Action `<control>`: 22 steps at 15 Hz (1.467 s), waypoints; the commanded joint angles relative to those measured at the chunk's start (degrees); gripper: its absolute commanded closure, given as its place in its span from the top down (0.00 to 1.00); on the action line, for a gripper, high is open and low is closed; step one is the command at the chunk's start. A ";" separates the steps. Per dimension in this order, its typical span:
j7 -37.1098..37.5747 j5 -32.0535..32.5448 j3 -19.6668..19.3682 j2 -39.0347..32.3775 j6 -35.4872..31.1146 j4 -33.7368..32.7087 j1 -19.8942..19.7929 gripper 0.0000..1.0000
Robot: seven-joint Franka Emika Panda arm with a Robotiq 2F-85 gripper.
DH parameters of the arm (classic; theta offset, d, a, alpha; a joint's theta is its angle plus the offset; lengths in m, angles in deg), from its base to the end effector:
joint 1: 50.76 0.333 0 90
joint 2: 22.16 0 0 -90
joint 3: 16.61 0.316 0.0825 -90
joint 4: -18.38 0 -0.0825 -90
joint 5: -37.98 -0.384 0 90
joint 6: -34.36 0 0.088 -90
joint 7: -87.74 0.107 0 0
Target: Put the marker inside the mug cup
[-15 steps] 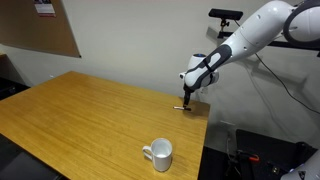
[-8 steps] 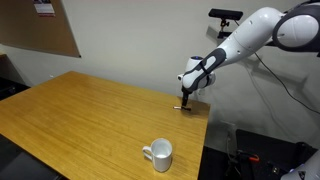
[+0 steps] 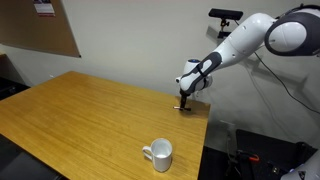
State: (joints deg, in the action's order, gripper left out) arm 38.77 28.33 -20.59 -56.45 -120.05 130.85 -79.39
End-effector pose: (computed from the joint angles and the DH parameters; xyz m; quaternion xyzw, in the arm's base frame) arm 0.5260 -0.3413 0.1781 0.9945 0.0763 0.0663 0.0277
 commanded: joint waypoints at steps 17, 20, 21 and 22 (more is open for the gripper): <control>1.63 1.43 0.74 -1.72 3.75 -3.65 -0.41 0.35; 1.77 1.41 0.64 -1.71 4.71 -3.99 -0.22 0.03; 1.77 1.41 0.59 -1.70 5.04 -4.10 -0.15 0.00; 1.92 1.49 0.47 -1.66 5.08 -4.09 0.01 0.00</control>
State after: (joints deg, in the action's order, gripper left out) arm 38.78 28.67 -20.13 -57.92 -117.26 128.17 -79.42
